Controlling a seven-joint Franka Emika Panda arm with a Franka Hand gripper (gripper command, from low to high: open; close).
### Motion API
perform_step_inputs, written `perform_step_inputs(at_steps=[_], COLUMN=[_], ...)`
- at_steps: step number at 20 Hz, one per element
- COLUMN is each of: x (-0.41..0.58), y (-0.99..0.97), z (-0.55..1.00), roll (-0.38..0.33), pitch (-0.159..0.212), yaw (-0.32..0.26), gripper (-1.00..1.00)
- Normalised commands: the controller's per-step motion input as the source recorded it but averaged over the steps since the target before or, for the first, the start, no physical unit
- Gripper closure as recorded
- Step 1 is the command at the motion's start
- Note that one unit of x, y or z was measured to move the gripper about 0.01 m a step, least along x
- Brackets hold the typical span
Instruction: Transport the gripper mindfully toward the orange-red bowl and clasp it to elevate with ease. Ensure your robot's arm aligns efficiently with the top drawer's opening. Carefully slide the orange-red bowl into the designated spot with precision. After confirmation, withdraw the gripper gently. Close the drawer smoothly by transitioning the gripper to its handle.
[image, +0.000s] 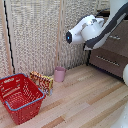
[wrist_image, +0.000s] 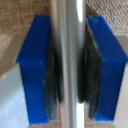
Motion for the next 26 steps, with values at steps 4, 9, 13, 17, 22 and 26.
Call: perform_step_inputs(at_steps=[4, 9, 13, 17, 22, 26], x=[0.019, 0.000, -0.004, 0.000, 0.047, 0.194], y=[-0.64, -0.86, -0.91, -0.32, 0.17, 0.18], z=[0.17, 0.19, 0.19, 0.04, 0.00, 0.03], roll=[-0.047, -0.003, 0.000, 0.000, -0.024, -0.047], pitch=[0.116, 0.040, 0.021, 0.011, 0.006, -0.001], yaw=[0.057, 0.050, 0.047, 0.039, 0.082, 0.036], gripper=[1.00, 1.00, 1.00, 1.00, -1.00, -1.00])
